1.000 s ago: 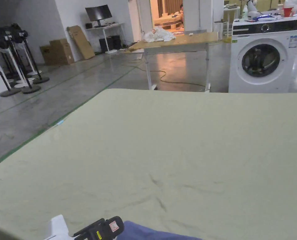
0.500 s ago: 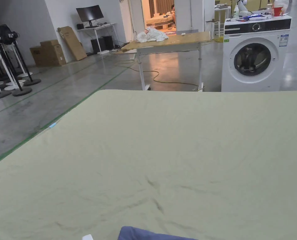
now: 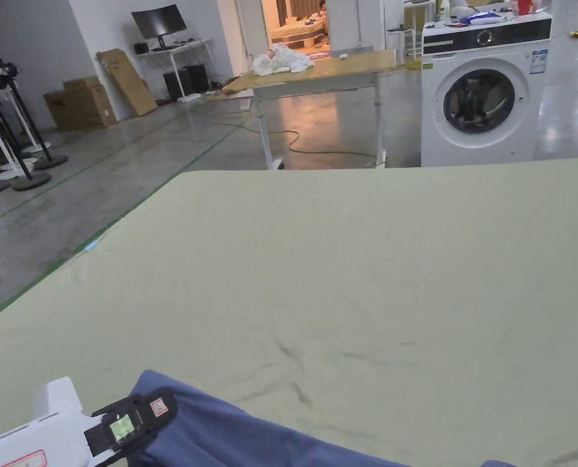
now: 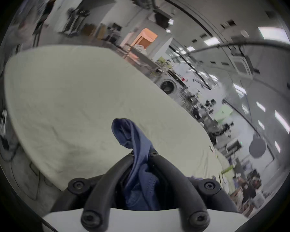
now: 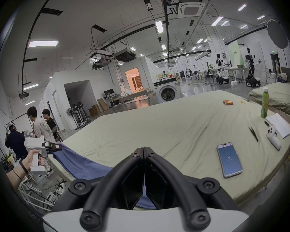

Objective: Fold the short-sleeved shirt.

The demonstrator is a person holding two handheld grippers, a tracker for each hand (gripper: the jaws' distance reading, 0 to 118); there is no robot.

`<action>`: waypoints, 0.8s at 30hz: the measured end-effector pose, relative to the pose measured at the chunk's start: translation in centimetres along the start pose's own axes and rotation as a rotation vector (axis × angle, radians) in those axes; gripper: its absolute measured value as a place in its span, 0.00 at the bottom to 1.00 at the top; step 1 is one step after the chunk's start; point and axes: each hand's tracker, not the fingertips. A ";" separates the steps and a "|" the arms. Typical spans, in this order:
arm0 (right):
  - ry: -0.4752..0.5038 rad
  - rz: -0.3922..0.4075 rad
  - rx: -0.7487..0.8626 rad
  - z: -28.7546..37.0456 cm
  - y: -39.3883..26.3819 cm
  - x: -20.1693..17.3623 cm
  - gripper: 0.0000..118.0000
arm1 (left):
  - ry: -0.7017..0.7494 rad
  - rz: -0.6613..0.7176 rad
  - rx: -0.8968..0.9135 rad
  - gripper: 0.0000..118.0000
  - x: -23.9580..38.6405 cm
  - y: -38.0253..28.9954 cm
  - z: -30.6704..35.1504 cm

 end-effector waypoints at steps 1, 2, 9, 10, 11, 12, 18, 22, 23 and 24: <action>0.006 -0.008 -0.004 -0.2 -0.1 -0.1 0.00 | -0.050 -0.023 -0.019 0.01 1.8 -0.7 -0.5; 0.014 -0.014 -0.007 -0.3 -0.2 0.1 0.00 | -0.093 -0.043 -0.041 0.01 3.3 -1.8 -1.5; 0.005 0.022 -0.012 0.6 -0.4 -0.3 0.00 | -0.193 -0.232 -0.360 0.02 12.8 -13.3 -13.5; -0.009 0.024 -0.015 1.0 -0.4 -0.4 0.00 | -0.196 -0.226 -0.384 0.04 13.3 -14.4 -14.7; -0.030 0.029 -0.018 1.5 -0.4 -0.4 0.00 | -0.216 -0.224 -0.434 0.16 13.7 -15.2 -15.8; -0.046 0.034 -0.019 2.1 -0.5 -0.4 0.00 | -0.236 -0.218 -0.483 0.31 14.0 -15.5 -16.7; -0.084 -0.031 -0.022 3.4 -1.3 1.1 0.00 | -0.291 -0.250 -0.344 0.57 14.6 -12.4 -15.2; -0.066 -0.105 -0.021 2.8 -1.9 2.0 0.00 | -0.221 -0.059 -0.345 0.11 12.0 -11.8 -15.5; -0.062 -0.113 -0.024 2.6 -2.0 2.0 0.00 | -0.238 -0.032 -0.364 0.11 11.7 -12.6 -16.0; -0.060 -0.114 -0.027 2.4 -2.1 2.0 0.00 | -0.242 -0.030 -0.395 0.01 11.6 -13.7 -16.5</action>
